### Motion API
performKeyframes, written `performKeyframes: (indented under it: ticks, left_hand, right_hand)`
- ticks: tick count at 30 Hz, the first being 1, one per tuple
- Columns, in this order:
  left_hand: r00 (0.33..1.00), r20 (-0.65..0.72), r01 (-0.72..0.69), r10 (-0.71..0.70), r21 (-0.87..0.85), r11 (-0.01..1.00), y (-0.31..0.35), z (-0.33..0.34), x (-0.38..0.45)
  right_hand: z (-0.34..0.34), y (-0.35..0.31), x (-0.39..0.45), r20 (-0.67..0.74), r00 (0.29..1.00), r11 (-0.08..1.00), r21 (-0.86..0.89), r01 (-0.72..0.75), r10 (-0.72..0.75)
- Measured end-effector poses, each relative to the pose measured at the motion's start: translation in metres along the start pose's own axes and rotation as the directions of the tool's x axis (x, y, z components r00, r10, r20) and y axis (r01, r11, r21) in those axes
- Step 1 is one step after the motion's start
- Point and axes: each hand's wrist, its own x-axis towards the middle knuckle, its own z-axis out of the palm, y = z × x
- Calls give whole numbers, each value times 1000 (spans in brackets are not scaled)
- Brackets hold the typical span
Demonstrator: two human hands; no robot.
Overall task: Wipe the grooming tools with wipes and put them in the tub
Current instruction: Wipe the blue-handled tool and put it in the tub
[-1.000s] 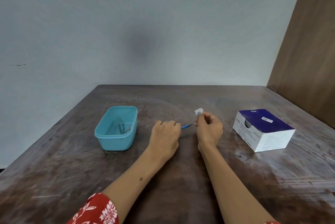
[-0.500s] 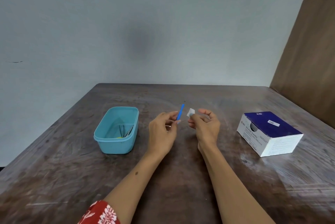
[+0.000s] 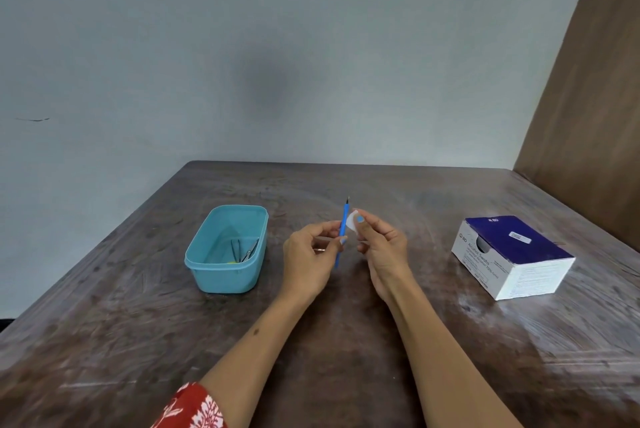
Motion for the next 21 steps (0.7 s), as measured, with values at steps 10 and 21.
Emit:
performKeyframes:
  ticks: [10,21]
  left_hand:
    - [1000,14,-1,1,0,1000,-2,-2,1]
    - [999,-33,0,-2,-47,999,1,-3,0]
  right_hand:
    - [0,0,-2,159,987,995,95,-42,26]
    - [3,-1,-6,137,988,997,38,64,-68]
